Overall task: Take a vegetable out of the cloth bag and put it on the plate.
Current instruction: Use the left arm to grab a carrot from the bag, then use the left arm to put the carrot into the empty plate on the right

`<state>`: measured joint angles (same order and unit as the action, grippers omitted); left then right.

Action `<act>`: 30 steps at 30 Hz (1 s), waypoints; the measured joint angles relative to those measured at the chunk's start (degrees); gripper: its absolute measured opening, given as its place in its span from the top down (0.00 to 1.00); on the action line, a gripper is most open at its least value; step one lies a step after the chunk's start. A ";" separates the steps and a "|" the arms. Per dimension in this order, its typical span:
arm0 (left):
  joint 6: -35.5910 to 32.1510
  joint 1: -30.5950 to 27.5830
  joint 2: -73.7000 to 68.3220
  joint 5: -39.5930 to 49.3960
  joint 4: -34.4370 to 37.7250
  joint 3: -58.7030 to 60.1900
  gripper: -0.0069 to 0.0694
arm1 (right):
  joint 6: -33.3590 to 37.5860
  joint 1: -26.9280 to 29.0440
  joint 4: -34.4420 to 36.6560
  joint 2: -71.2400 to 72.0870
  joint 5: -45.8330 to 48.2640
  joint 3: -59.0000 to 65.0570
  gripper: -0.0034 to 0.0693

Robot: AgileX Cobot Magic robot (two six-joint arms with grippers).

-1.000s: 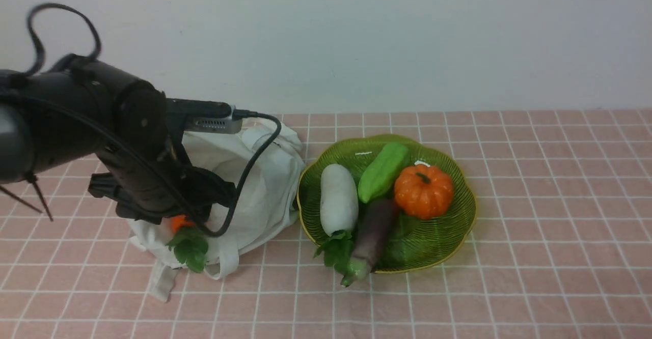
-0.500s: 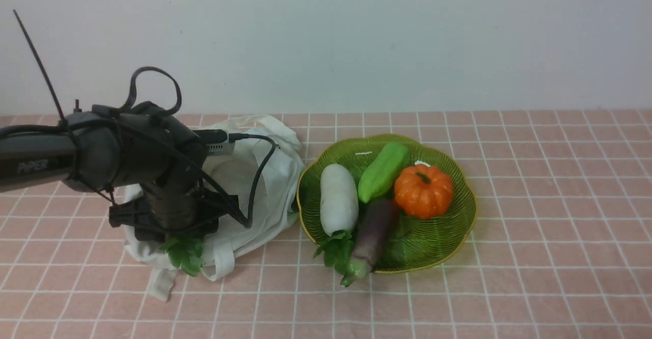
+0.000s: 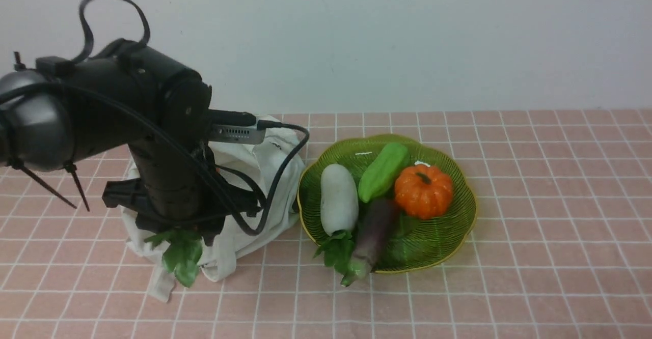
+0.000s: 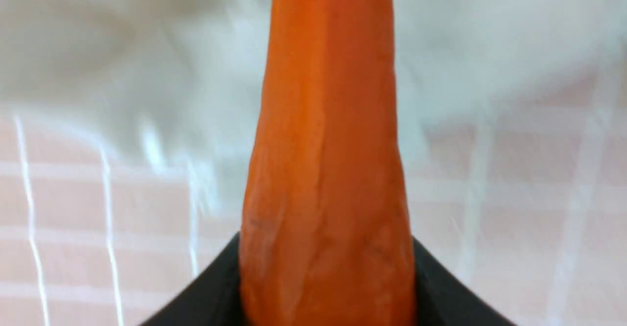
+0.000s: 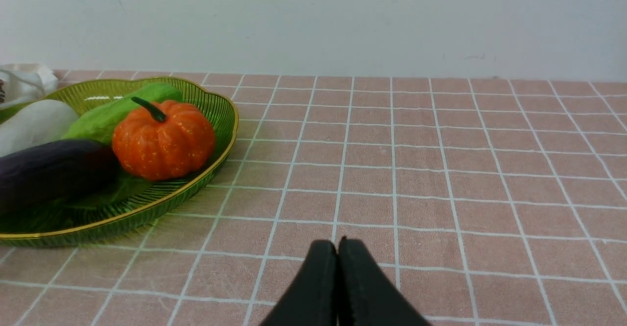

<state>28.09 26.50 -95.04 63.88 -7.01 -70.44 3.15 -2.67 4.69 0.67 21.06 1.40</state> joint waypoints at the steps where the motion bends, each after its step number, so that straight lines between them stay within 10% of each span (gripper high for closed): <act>1: -0.61 0.73 0.47 0.54 1.49 -0.26 0.51 | 0.00 0.00 0.00 0.00 0.00 0.00 0.97; 13: -16.97 12.46 -13.28 -14.58 14.82 -17.57 0.51 | 0.00 0.00 0.00 0.00 0.00 0.00 0.97; 30: -10.49 12.46 -23.98 -9.32 5.79 -27.81 0.38 | 0.00 0.00 0.00 0.00 0.00 0.00 0.97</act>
<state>17.60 38.96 -119.01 54.56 -1.22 -98.24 3.15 -2.67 4.69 0.67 21.06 1.40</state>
